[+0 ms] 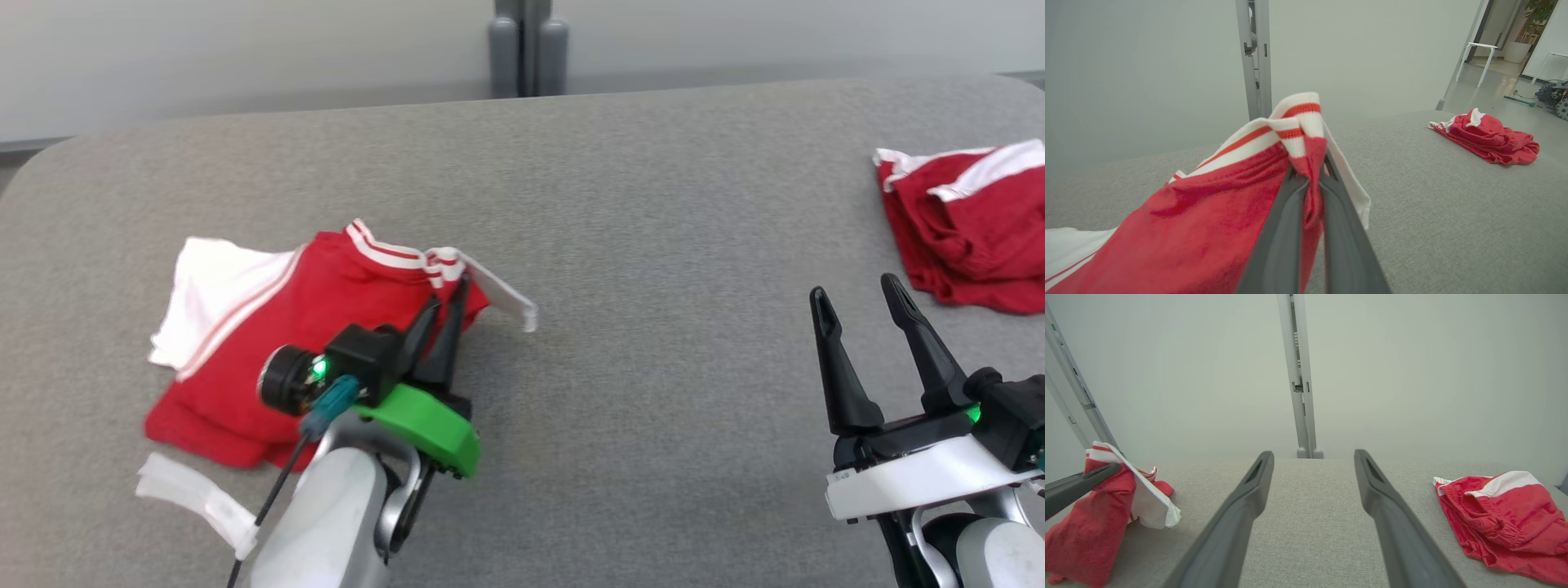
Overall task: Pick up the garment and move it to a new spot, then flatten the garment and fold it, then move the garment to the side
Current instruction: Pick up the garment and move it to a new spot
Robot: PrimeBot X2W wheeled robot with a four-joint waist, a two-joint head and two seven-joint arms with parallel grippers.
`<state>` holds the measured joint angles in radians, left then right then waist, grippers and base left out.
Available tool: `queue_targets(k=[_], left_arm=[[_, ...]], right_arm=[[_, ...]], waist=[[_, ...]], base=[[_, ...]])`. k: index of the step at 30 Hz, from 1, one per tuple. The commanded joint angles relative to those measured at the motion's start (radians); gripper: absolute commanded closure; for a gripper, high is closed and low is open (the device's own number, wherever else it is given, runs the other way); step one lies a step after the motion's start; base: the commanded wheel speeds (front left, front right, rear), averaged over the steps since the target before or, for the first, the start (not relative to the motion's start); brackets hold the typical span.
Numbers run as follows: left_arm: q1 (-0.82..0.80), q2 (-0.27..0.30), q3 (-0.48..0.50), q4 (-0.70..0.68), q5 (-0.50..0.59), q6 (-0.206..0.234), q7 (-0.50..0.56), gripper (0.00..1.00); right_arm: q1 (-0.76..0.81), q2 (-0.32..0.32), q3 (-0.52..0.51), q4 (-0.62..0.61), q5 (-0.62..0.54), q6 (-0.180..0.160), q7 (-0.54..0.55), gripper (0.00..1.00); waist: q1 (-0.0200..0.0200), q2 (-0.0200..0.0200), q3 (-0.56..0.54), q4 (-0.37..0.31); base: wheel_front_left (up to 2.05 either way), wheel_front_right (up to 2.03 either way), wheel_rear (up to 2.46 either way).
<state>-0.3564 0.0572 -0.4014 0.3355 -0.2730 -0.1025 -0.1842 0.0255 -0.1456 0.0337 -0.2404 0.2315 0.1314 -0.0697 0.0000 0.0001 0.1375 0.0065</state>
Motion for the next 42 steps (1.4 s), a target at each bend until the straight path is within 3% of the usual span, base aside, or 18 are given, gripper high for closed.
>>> queue_targets(k=[1,6,11,12,13,14,19,24,35,42], left_arm=[[-0.036,-0.002,-0.031,-0.010,-0.010,-0.005,0.006,1.00],[-0.105,-0.004,-0.190,-0.026,-0.071,-0.009,0.016,1.00],[-0.153,-0.003,-0.313,0.004,-0.116,0.002,0.035,1.00],[-0.161,-0.003,-0.332,0.015,-0.121,0.004,0.039,0.84],[-0.168,-0.002,-0.345,0.023,-0.122,0.004,0.039,0.60],[-0.179,-0.003,-0.361,0.032,-0.119,0.004,0.032,0.00],[-0.199,-0.003,-0.390,0.050,-0.096,0.005,-0.014,0.00],[-0.178,0.017,-0.353,0.009,-0.078,0.051,-0.060,0.00],[-0.023,0.152,-0.114,-0.090,-0.133,0.228,-0.081,0.00],[0.098,0.221,0.017,-0.144,-0.146,0.278,-0.081,0.00]], right_arm=[[0.003,0.007,-0.002,-0.001,0.004,-0.001,-0.008,0.00],[-0.018,0.028,-0.002,0.015,0.013,-0.001,-0.029,0.00],[-0.042,0.044,0.003,0.042,0.023,-0.001,-0.060,0.00],[-0.044,0.047,0.004,0.049,0.022,-0.001,-0.067,0.00],[-0.046,0.049,0.006,0.056,0.022,-0.001,-0.072,0.00],[-0.050,0.051,0.006,0.062,0.023,-0.001,-0.078,0.00],[-0.057,0.055,-0.001,0.088,0.011,-0.001,-0.092,0.00],[-0.047,0.045,-0.007,0.096,0.000,-0.001,-0.088,0.00],[-0.018,0.022,-0.008,0.085,-0.002,-0.001,-0.047,0.00],[0.013,0.016,-0.016,0.083,-0.003,-0.001,-0.022,0.00]], waist=[[0.0000,-0.0001,0.050,-0.190],[0.0000,-0.0001,0.121,-0.288],[0.0000,-0.0001,0.178,-0.342],[0.0000,-0.0001,0.185,-0.348],[0.0000,-0.0001,0.190,-0.351],[0.0000,-0.0001,0.194,-0.352],[0.0000,-0.0001,0.180,-0.329],[0.0000,-0.0001,0.128,-0.260],[0.0000,-0.0001,0.045,-0.087],[0.0000,-0.0001,0.001,-0.016]], base=[[0.00,0.00,0.00],[0.00,0.00,0.00],[0.00,0.00,0.00],[0.00,0.00,0.00],[0.00,0.00,0.00],[0.00,0.00,0.00],[0.00,0.00,0.00],[0.00,0.00,0.00],[0.00,0.00,0.00],[0.00,0.00,0.00]])
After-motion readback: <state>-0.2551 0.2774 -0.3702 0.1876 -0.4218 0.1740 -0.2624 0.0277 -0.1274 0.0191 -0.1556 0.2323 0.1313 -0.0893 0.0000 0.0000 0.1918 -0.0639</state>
